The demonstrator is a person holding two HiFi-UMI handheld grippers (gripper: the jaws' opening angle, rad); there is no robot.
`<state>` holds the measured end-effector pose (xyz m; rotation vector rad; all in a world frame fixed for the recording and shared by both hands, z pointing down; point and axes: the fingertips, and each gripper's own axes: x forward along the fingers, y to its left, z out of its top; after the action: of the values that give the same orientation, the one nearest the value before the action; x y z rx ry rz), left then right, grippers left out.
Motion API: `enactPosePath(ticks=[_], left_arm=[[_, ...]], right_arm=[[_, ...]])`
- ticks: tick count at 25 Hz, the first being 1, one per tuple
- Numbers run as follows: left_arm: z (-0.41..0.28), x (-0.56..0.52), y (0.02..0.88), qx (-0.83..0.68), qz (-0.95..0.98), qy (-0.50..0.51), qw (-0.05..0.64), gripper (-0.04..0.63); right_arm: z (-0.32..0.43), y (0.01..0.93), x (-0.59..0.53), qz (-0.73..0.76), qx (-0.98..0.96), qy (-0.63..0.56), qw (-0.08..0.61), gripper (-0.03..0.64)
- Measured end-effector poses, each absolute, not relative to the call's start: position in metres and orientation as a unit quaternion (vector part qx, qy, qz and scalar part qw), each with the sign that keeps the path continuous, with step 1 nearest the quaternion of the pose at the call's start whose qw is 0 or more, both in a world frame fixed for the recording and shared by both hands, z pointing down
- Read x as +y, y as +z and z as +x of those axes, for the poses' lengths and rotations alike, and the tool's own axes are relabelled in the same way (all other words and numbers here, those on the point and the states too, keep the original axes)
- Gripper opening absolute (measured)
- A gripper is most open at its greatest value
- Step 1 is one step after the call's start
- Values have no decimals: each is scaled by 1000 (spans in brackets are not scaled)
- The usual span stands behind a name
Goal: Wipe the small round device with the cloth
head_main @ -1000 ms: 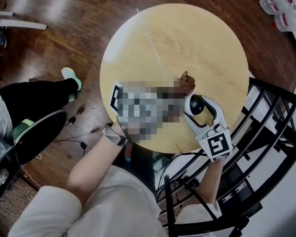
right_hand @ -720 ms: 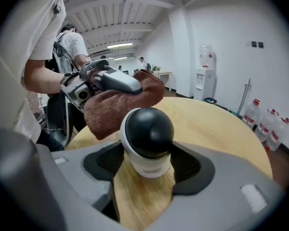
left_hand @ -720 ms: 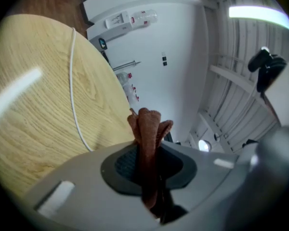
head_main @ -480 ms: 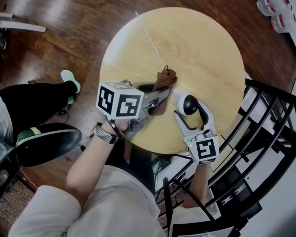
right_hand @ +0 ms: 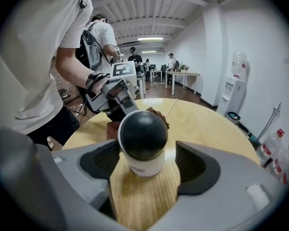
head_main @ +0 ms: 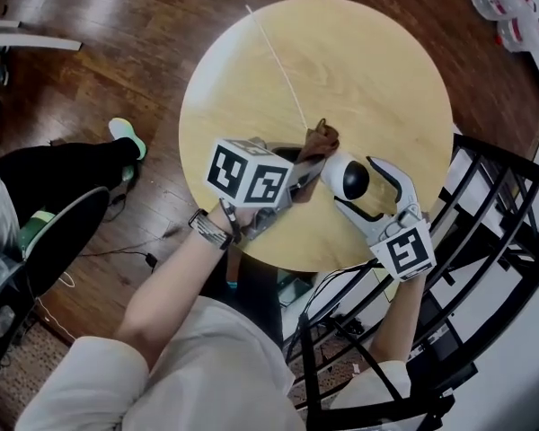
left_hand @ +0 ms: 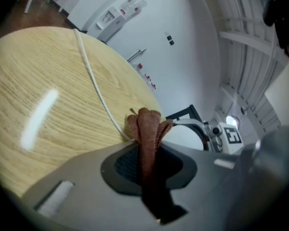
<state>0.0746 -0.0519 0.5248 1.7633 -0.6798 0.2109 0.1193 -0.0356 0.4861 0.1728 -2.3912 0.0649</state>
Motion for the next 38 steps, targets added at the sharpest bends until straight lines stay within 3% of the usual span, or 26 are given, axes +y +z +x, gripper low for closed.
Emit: enactPosePath(ticks=[4, 27, 35, 38], left_arm=[[77, -53, 524, -288, 747, 68, 595, 71], [67, -73, 429, -215, 811, -10, 544, 71], [36, -56, 488, -267, 802, 94, 527, 71], [44, -52, 508, -273, 788, 108, 541, 71]], right_arm=[[112, 490, -33, 68, -929, 19, 362, 330], [110, 495, -48, 344, -865, 143, 335, 319], [110, 483, -39, 222, -913, 64, 335, 324], [118, 485, -38, 146, -918, 7, 369, 324]])
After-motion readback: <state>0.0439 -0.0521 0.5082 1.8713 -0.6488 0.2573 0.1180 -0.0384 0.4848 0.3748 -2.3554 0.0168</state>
